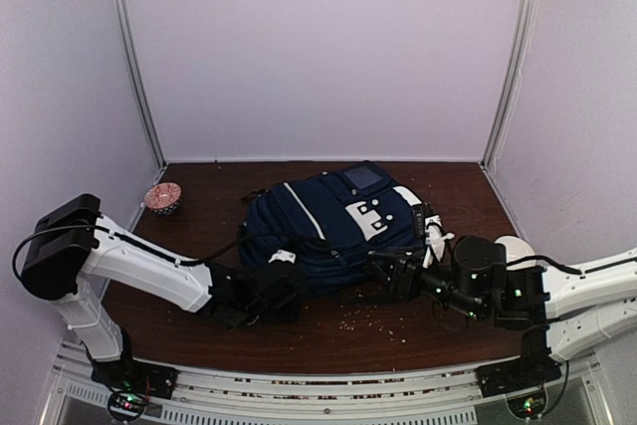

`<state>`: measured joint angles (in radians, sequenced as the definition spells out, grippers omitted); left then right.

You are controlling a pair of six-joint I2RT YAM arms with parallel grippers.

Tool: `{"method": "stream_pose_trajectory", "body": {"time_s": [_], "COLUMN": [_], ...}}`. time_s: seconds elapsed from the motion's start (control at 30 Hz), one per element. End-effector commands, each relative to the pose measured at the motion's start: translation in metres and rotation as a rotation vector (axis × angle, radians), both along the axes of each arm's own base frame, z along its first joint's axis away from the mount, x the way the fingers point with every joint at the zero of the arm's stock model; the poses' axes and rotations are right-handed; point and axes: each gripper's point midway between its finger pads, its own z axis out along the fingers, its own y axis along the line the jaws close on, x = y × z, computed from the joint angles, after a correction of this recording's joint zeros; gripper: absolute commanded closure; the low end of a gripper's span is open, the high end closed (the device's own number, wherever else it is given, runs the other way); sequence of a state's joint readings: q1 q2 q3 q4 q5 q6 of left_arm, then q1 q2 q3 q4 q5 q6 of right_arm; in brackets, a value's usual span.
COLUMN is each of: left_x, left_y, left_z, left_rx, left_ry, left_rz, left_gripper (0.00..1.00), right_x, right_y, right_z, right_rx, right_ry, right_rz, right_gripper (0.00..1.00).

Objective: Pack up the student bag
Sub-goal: Zip the student bag at the center of the board.

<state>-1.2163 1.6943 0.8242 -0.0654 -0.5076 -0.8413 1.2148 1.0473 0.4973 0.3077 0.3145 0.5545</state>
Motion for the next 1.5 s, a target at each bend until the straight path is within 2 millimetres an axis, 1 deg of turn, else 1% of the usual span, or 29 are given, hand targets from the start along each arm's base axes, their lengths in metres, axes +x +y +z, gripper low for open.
{"method": "stream_pose_trajectory", "body": {"time_s": [0.0, 0.1, 0.17, 0.2, 0.27, 0.37, 0.53, 0.63, 0.77, 0.97, 1.23, 1.33, 1.47], "left_x": [0.003, 0.002, 0.001, 0.001, -0.001, -0.007, -0.02, -0.024, -0.026, -0.023, -0.016, -0.016, -0.016], "left_y": [-0.006, -0.008, -0.009, -0.01, -0.01, -0.013, -0.02, -0.02, -0.013, 0.001, 0.027, 0.03, 0.027], "left_z": [0.009, 0.016, 0.019, 0.022, 0.024, 0.03, 0.038, 0.037, 0.03, 0.022, 0.019, 0.02, 0.023], "left_rx": [-0.062, -0.083, -0.091, -0.098, -0.112, -0.16, -0.229, -0.23, -0.23, -0.225, -0.21, -0.233, -0.255], "left_ry": [-0.025, -0.042, -0.052, -0.057, -0.064, -0.079, -0.088, -0.079, -0.05, -0.032, -0.044, -0.052, -0.057], "left_rz": [-0.024, -0.043, -0.059, -0.069, -0.09, -0.141, -0.253, -0.275, -0.257, -0.21, -0.13, -0.126, -0.135], "left_gripper": [0.81, 0.9, 0.98, 1.0, 1.0, 1.0, 1.0, 1.0, 1.0, 1.0, 1.0, 1.0, 1.0], "right_x": [0.002, 0.002, 0.002, 0.003, 0.006, 0.009, 0.004, 0.0, -0.003, 0.0, 0.013, 0.019, 0.027], "right_y": [-0.005, -0.004, -0.005, -0.005, -0.006, -0.006, 0.003, 0.012, 0.027, 0.061, 0.088, 0.097, 0.112], "right_z": [-0.001, -0.002, -0.001, 0.0, -0.001, -0.007, -0.019, -0.026, -0.036, -0.047, -0.047, -0.047, -0.044], "right_rx": [-0.003, -0.006, -0.01, -0.017, -0.035, -0.081, -0.093, -0.085, -0.086, -0.091, -0.068, -0.083, -0.083], "right_ry": [0.001, -0.001, -0.002, -0.003, -0.006, -0.009, 0.004, 0.03, 0.054, 0.09, 0.098, 0.091, 0.082], "right_rz": [-0.02, -0.021, -0.023, -0.025, -0.045, -0.057, -0.004, 0.031, 0.076, 0.123, 0.101, 0.086, 0.079], "right_gripper": [0.44, 0.44, 0.44, 0.44, 0.44, 0.43, 0.43, 0.43, 0.43, 0.45, 0.47, 0.48, 0.48]}}
